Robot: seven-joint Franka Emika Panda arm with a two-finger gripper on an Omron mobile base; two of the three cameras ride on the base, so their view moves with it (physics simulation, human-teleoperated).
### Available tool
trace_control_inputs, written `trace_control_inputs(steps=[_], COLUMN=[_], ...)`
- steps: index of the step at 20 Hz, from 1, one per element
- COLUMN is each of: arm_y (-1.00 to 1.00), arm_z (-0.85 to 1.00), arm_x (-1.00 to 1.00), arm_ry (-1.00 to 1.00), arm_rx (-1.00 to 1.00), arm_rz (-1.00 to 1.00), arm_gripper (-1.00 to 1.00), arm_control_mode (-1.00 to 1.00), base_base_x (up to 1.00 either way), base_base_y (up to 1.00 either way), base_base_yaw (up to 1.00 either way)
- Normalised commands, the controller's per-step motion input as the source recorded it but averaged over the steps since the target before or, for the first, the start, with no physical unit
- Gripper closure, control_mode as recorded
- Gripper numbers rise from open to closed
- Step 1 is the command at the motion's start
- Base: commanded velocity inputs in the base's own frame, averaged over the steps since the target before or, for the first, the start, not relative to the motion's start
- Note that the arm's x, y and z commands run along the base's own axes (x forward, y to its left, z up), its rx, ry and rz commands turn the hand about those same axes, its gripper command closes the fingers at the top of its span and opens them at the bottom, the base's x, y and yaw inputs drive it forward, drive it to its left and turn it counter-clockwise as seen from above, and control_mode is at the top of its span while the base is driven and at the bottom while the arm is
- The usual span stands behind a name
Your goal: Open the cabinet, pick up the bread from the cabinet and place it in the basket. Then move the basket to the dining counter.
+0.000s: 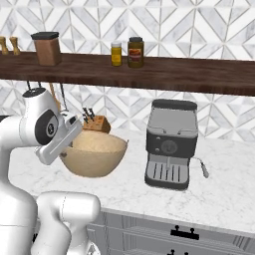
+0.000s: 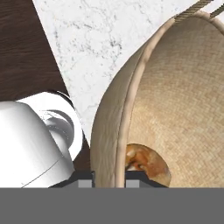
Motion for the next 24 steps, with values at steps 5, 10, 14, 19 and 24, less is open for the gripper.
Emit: trace_control_inputs(steps=[5, 10, 14, 19, 24], arm_y=[0.0, 0.0, 0.0, 0.0, 0.0], arm_z=[0.0, 0.0, 0.0, 0.0, 0.0], arm_x=[-0.14, 0.0, 0.0, 0.0, 0.0], arm_ry=[0.0, 0.0, 0.0, 0.0, 0.0], arm_rx=[0.0, 0.0, 0.0, 0.0, 0.0], arm_rz=[0.0, 0.0, 0.0, 0.0, 0.0], arm_gripper=[1.0, 1.0, 1.0, 1.0, 1.0], arm_control_mode=[1.0, 1.0, 1.0, 1.0, 1.0], base_base_x=[-0.4, -1.0, -0.93, -0.16, -0.03], base_base_y=[-0.13, -0.26, -0.04, -0.18, -0.26], base_base_yaw=[-0.02, -0.05, 0.04, 0.2, 0.06])
